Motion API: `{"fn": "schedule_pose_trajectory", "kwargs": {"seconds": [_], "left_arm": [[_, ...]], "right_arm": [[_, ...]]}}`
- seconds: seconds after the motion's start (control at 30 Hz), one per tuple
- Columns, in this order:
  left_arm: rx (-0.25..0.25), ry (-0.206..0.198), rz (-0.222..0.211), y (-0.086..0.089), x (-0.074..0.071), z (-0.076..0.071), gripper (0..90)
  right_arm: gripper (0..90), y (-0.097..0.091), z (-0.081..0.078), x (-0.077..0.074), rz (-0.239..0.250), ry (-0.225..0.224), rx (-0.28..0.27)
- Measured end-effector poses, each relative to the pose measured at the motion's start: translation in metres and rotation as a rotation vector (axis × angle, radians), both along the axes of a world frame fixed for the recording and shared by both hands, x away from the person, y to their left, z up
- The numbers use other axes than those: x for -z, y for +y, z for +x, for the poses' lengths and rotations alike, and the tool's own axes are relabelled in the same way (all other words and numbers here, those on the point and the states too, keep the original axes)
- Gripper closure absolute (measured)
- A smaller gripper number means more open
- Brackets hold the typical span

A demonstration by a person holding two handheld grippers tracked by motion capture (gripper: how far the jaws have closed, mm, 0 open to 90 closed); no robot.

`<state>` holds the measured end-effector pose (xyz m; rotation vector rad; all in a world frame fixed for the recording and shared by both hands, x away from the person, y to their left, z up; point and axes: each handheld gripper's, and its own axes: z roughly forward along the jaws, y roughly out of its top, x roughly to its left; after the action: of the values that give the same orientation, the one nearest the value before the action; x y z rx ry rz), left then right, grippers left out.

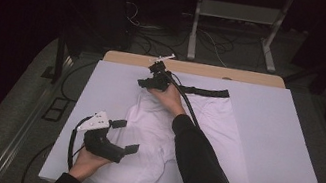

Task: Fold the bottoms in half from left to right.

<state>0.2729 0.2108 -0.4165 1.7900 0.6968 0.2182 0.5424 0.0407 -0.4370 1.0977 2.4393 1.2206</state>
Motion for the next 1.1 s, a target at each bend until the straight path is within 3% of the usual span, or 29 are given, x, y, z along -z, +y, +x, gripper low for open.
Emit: {"fn": "schedule_pose_trajectory", "kwargs": {"seconds": [0.67,0.83,1.1], "left_arm": [[-0.006,0.003,0.002,0.001,0.0,0.001,0.0],[-0.023,0.006,0.008,0.001,0.001,0.001,0.0],[-0.041,0.026,0.025,0.002,0.002,-0.001,0.0]], "right_arm": [[46.3,0.017,-0.002,0.017,-0.108,-0.025,0.044],[57.7,0.017,-0.003,0.016,-0.131,-0.035,0.071],[84.2,0.008,0.0,0.011,-0.094,0.051,0.078]]}}
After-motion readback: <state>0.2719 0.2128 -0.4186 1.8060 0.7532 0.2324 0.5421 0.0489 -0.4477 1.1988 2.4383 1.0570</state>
